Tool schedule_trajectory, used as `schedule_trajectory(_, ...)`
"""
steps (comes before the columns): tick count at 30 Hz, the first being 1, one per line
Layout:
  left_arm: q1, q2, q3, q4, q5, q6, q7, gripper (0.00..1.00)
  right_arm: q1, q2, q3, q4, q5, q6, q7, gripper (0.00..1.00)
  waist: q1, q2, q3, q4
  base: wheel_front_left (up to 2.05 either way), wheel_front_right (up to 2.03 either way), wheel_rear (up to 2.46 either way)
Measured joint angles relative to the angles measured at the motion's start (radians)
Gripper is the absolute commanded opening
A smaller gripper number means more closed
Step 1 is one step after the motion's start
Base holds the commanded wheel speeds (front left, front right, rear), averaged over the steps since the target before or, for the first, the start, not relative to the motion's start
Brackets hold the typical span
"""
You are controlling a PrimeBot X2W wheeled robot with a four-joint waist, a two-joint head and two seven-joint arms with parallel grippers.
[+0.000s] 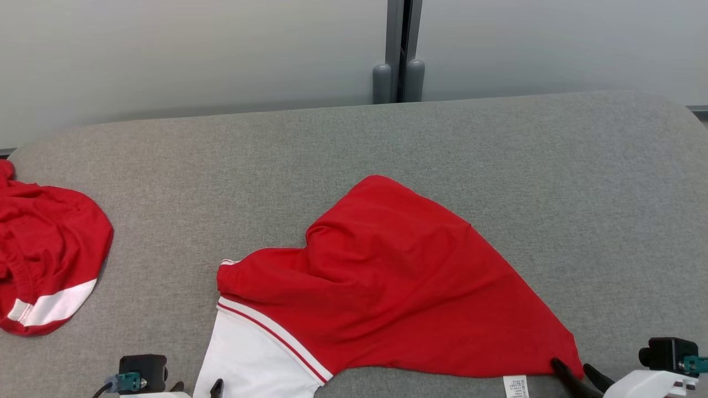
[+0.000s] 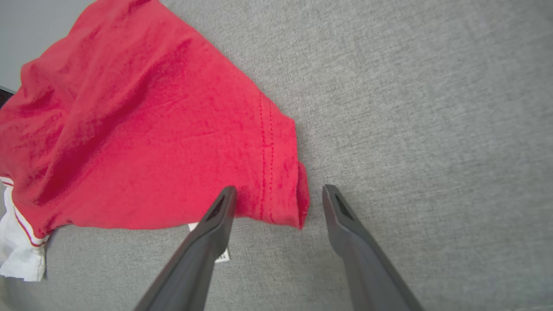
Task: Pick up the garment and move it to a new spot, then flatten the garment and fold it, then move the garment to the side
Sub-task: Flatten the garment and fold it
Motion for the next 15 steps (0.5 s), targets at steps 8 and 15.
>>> schedule_trajectory(8, -0.032, -0.016, -0.012, 0.108, -0.015, -0.021, -0.004, 1.0, -0.03, 0.0, 0.036, 0.031, 0.02, 0.0, -0.025, 1.0, 0.0, 0.0, 0.02, 0.002, 0.0, 0.0, 0.0)
schedule_trajectory(15, -0.061, -0.025, -0.021, 0.157, -0.044, -0.059, 0.009, 0.35, -0.045, -0.007, 0.055, 0.052, 0.034, 0.0, -0.043, 0.38, 0.0, 0.0, 0.024, 0.002, 0.0, 0.0, 0.0)
